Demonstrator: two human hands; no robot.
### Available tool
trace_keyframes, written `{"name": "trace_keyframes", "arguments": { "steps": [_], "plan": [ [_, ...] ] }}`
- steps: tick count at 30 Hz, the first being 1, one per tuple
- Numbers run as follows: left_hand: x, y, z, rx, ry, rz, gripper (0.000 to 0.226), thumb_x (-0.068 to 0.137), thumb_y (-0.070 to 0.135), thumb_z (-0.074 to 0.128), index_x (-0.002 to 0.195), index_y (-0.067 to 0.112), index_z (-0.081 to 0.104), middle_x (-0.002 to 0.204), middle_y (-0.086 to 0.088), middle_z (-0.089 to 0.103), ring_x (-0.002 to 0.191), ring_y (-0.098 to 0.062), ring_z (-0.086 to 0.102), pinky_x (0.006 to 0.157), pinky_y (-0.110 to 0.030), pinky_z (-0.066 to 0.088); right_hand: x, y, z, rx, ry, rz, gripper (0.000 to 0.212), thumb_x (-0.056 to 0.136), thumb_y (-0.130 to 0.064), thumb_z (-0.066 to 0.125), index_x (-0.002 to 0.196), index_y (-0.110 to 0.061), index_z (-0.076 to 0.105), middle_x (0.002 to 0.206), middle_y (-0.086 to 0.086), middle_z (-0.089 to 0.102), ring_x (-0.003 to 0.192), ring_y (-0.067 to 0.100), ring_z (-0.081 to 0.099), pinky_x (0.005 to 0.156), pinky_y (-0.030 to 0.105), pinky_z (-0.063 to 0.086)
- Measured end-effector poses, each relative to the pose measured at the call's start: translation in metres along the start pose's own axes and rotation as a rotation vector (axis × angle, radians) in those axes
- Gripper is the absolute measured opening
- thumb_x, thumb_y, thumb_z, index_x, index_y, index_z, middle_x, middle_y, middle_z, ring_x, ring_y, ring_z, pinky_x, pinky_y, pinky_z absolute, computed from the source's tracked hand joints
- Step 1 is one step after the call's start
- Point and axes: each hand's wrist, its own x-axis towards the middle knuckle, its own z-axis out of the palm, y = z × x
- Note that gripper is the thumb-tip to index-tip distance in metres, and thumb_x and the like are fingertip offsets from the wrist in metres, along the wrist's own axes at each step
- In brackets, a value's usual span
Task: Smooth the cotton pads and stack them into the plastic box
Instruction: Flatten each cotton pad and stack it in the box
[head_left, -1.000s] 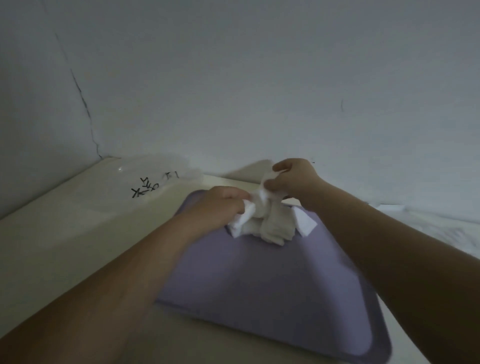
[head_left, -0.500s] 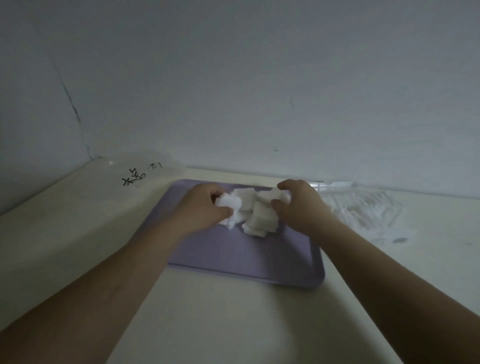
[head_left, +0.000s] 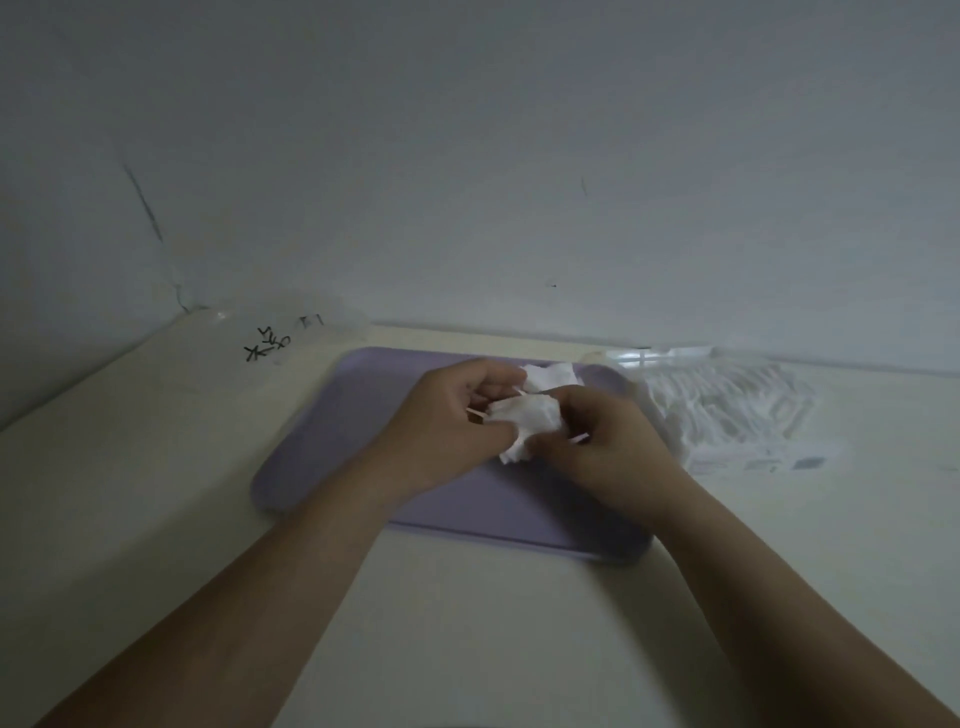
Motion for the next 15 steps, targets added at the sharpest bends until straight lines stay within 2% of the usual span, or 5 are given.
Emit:
{"name": "trace_keyframes", "arguments": {
  "steps": [3,6,9,12,15],
  "plan": [
    [0.0,-0.007,0.008,-0.002,-0.041,-0.008,0.051,0.081,-0.012,0.074,0.123,0.015,0.072,0.104,-0.003,0.076,0.085,-0.006,0.069,0.077,-0.022,0.058,-0.003,0.005,-0.004,-0.09,-0.024,0.025,0.033,0.084,-0.027,0.081,0.116,-0.032,0.073,0.098,-0.014,0.076,0.091,0.0,0.068,0.081,0.017,0.052],
    [0.001,-0.015,0.015,-0.071,-0.071,-0.012,0.06,0.072,-0.003,0.08,0.129,0.014,0.069,0.109,-0.006,0.073,0.09,-0.01,0.068,0.077,-0.025,0.058,-0.006,0.01,-0.005,-0.095,-0.027,0.007,0.049,0.086,-0.023,0.081,0.132,-0.033,0.067,0.103,-0.018,0.072,0.092,-0.007,0.066,0.081,0.008,0.048],
    [0.0,-0.024,0.015,-0.047,-0.057,-0.025,0.066,0.069,0.001,0.084,0.13,0.022,0.068,0.113,0.001,0.069,0.085,-0.011,0.066,0.078,-0.029,0.06,-0.009,0.012,-0.008,-0.11,-0.053,0.012,0.047,0.087,-0.016,0.08,0.131,-0.03,0.068,0.101,-0.022,0.068,0.087,-0.017,0.063,0.077,0.0,0.042],
    [-0.003,-0.027,0.013,0.108,0.037,-0.018,0.058,0.07,0.0,0.09,0.117,0.028,0.069,0.102,0.009,0.064,0.069,0.0,0.055,0.068,-0.015,0.051,-0.01,0.011,-0.011,-0.035,-0.043,0.023,0.05,0.085,-0.013,0.083,0.129,-0.031,0.069,0.106,-0.015,0.073,0.091,-0.01,0.068,0.081,0.002,0.045],
    [-0.008,-0.028,0.014,0.122,0.07,-0.056,0.04,0.072,0.01,0.092,0.103,0.025,0.072,0.091,0.004,0.066,0.065,-0.006,0.054,0.066,-0.016,0.05,-0.011,0.012,-0.011,-0.043,0.008,0.004,0.046,0.084,-0.011,0.084,0.117,-0.041,0.071,0.1,-0.021,0.072,0.088,-0.008,0.07,0.08,0.004,0.048]
  ]
}}
